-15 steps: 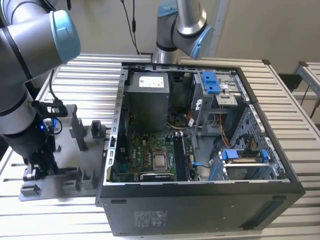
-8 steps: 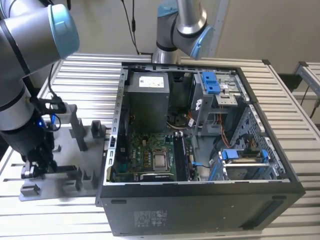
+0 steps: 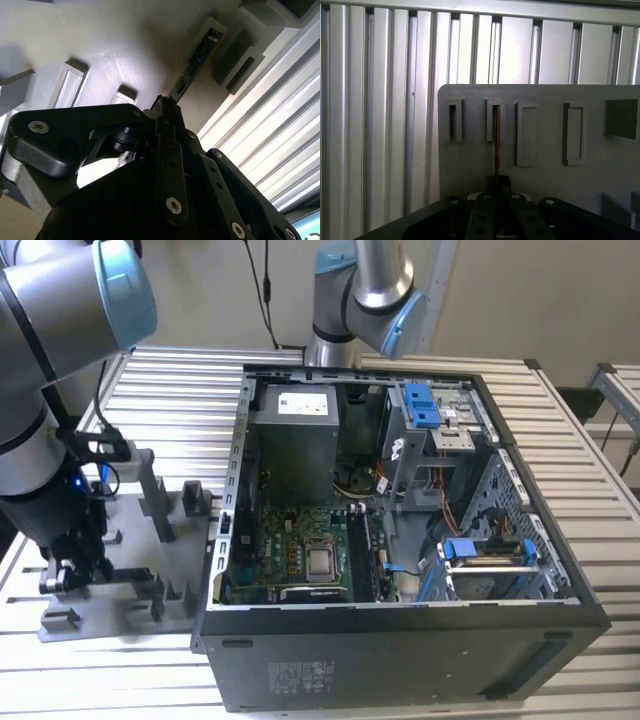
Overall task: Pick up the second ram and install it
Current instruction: 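Pick up the second ram and move it above second insertion slot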
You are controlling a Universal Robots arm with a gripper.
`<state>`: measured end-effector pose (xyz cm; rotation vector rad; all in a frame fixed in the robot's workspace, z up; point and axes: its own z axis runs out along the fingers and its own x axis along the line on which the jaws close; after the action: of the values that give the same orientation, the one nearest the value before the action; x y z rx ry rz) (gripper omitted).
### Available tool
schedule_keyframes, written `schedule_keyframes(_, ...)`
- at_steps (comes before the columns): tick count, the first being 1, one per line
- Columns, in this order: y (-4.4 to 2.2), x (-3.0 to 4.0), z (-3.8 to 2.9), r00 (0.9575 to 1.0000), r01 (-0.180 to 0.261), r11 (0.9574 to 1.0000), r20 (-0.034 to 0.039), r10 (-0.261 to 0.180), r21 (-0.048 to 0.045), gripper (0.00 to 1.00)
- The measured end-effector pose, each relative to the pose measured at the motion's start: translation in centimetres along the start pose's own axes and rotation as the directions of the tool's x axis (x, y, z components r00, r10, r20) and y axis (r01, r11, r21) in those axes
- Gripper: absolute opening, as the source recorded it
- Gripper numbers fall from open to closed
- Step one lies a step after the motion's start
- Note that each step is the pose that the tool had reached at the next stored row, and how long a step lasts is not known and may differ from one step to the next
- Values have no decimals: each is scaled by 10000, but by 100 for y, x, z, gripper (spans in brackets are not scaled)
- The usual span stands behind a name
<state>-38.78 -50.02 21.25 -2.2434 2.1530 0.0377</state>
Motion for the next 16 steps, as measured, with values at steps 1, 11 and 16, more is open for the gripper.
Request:
schedule_keyframes(1, 0, 0, -9, 10000, 0, 10000, 1, 0, 0, 14)
schedule_keyframes(11, -1, -5, -118, 10000, 0, 10000, 0, 0, 0, 14)
schedule_keyframes(16, -1, -7, -174, 10000, 1, 10000, 0, -1, 0, 14)
